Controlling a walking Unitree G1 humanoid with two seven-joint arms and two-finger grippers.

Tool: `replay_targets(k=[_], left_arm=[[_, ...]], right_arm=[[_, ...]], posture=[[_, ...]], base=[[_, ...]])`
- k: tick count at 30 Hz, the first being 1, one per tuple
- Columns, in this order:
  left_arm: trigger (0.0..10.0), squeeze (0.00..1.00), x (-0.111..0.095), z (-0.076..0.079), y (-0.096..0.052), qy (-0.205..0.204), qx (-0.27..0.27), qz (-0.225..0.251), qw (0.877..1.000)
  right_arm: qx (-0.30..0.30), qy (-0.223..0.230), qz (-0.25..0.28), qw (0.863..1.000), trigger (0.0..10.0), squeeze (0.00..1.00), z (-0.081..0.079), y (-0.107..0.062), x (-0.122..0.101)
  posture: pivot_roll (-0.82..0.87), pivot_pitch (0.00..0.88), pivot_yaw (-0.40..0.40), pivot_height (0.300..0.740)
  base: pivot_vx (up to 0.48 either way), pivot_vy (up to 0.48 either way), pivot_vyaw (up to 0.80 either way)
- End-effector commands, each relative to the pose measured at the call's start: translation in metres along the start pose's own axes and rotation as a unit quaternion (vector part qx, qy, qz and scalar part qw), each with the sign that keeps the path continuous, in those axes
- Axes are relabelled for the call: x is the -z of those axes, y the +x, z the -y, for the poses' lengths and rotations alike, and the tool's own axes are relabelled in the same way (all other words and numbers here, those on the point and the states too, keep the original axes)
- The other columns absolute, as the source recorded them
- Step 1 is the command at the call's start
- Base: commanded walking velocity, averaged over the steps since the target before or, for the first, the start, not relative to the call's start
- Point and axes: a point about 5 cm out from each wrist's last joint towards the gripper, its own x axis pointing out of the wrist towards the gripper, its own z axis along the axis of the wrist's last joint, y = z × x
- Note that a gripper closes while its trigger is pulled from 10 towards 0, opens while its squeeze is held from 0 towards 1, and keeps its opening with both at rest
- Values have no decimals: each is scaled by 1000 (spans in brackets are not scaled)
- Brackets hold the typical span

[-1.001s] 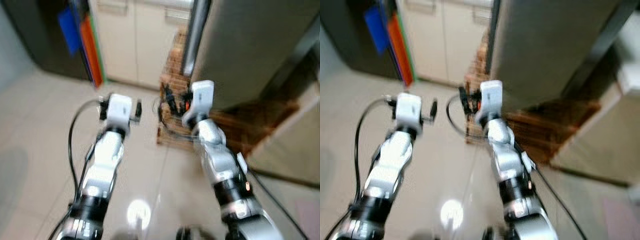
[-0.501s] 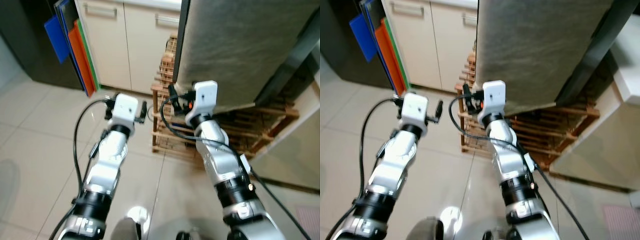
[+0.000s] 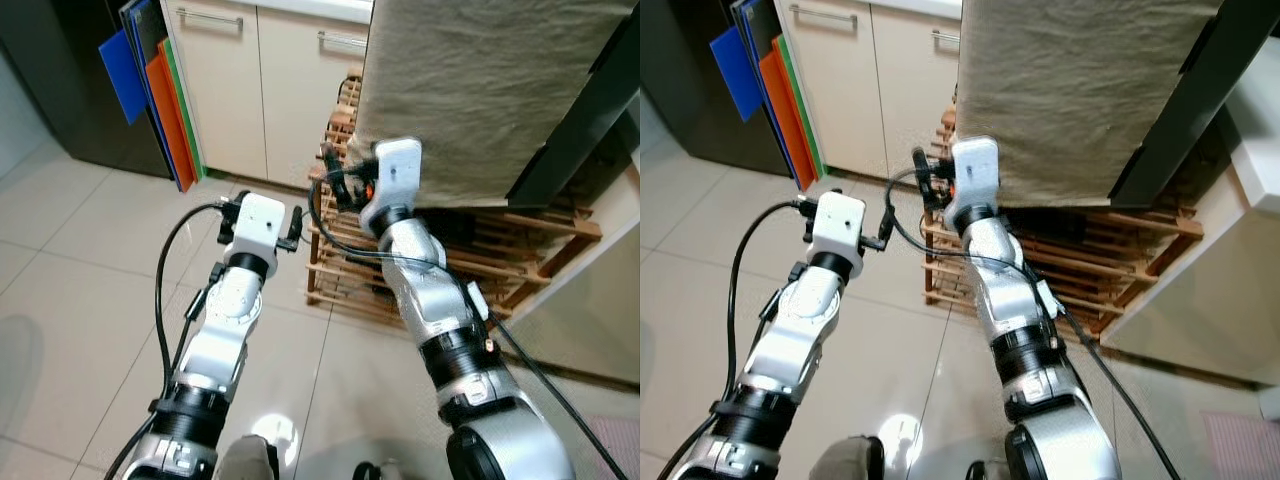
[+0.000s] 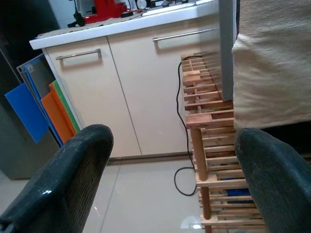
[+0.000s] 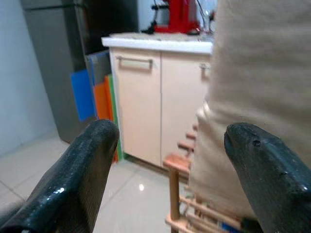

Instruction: Restocking fridge

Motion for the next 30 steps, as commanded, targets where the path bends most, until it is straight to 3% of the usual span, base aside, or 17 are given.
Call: replay_targets(k=[1,7,23,30], left_arm=[[10000,0,-2,1,1,5,3,5,1000],[10000,0,-5,3,3,7,17,14,1000],[10000,0,-7,6,4,-3,32,20,999],[10000,0,-6,7,3,-4,30,14,999]], right_arm=[[9,2,14,1000,10000,0,3,-4,-4],[24,-1,6,1000,10000,0,10,-14,3],[27,2,18,999,10000,0,8,-8,-6],[20,6,20,1000,10000,0,2,-5,-8]], posture=[[178,79,-42,740],[168,77,-33,740],[173,79,-27,740],[177,86,-25,740]], base=[[469,0,0],[480,0,0],[480,0,0],[0,0,0]])
